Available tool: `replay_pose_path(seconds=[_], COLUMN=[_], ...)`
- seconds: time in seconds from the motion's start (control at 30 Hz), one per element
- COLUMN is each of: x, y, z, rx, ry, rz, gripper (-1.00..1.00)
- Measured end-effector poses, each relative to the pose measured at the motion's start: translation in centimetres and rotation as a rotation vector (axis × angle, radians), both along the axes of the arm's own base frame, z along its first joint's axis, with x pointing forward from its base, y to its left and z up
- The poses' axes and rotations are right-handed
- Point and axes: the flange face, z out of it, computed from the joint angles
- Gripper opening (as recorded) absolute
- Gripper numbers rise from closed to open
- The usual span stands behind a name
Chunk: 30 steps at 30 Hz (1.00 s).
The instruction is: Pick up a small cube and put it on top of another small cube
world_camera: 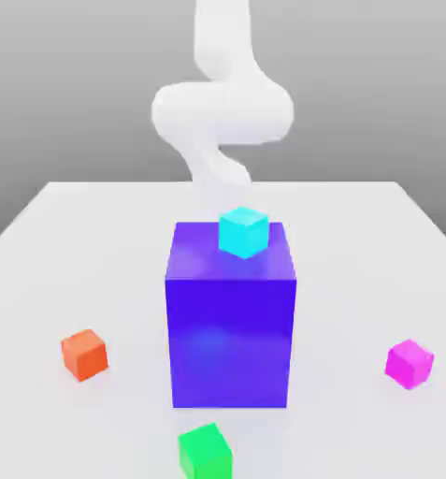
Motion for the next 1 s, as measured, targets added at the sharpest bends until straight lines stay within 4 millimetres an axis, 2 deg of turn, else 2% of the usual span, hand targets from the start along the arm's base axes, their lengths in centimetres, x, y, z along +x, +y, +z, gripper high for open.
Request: replay_pose_path(seconds=[0.07, 0.17, 0.27, 0.37, 0.53, 0.6, 0.67, 0.77, 0.93, 0.97, 1.0], x=[2.3, 4.6, 5.6, 5.4, 2.5, 0.1, -2.3, -5.7, -6.7, -6.8, -6.8], y=[2.6, 6.7, 10.9, 14.9, 20.7, 23.3, 24.9, 26.0, 26.2, 26.2, 26.2], z=[-4.0, -9.9, -16.1, -22.4, -32.8, -36.9, -40.8, -46.2, -52.2, -53.3, -53.3], rx=[-0.002, -0.011, -0.028, -0.053, -0.110, -0.143, -0.176, -0.221, -0.232, -0.233, -0.233], ry=[0.065, 0.157, 0.248, 0.337, 0.482, 0.538, 0.594, 0.671, 0.692, 0.692, 0.692], rz=[0.048, 0.116, 0.183, 0.248, 0.353, 0.411, 0.453, 0.494, 0.505, 0.505, 0.505], gripper=[0.00, 0.00, 0.00, 0.00, 0.00, 0.00, 0.00, 0.00, 0.00, -1.00, -1.00])
